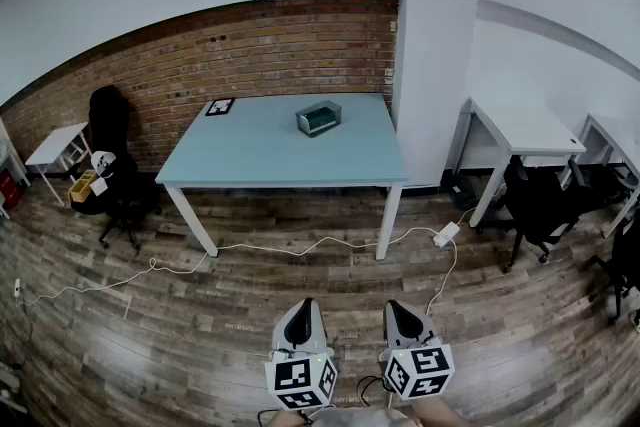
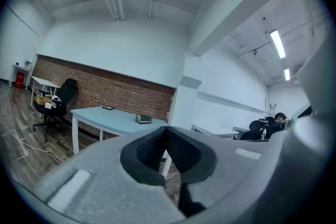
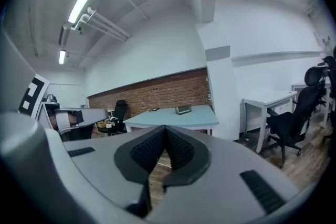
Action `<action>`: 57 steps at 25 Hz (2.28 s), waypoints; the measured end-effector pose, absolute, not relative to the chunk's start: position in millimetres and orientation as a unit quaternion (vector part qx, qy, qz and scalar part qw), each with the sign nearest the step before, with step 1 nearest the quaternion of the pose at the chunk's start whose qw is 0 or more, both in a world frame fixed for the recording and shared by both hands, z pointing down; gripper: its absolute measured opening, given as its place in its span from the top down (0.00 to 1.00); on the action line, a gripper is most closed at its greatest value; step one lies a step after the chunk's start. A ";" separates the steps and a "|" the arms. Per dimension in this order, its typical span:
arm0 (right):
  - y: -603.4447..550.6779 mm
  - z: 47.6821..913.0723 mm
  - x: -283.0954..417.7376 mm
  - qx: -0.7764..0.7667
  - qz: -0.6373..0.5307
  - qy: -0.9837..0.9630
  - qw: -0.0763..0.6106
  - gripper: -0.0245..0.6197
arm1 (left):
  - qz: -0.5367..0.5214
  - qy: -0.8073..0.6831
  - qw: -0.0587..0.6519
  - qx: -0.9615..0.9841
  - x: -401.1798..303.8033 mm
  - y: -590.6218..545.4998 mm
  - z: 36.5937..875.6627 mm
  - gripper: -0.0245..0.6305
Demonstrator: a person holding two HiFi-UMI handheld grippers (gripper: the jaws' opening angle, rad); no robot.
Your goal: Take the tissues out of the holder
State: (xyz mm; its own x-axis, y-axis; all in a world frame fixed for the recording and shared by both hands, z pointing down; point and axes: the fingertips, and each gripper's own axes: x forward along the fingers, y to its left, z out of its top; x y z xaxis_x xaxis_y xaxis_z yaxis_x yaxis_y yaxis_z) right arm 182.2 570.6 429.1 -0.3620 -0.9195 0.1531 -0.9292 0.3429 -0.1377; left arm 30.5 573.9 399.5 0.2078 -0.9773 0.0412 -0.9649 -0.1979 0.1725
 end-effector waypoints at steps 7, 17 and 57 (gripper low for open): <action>572.3 432.8 180.3 0.567 0.101 -0.817 0.026 0.95 | -0.038 -0.628 0.084 0.772 26.9 574.8 403.8 0.95; 564.3 435.7 169.4 0.559 0.121 -0.820 0.018 0.95 | -0.038 -0.627 0.091 0.773 14.8 565.1 405.3 0.95; 412.3 459.3 149.6 0.564 0.169 -0.809 0.008 0.95 | -0.016 -0.634 0.098 0.767 -23.9 417.6 419.5 0.95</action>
State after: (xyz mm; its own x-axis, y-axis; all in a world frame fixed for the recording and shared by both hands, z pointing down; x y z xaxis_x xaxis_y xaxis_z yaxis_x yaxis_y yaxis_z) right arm 149.6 412.3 459.3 -0.3644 -0.9087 0.2038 -0.9143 0.3075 -0.2637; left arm -23.9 417.6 419.5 0.1955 -0.9756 0.0998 -0.9694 -0.1769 0.1704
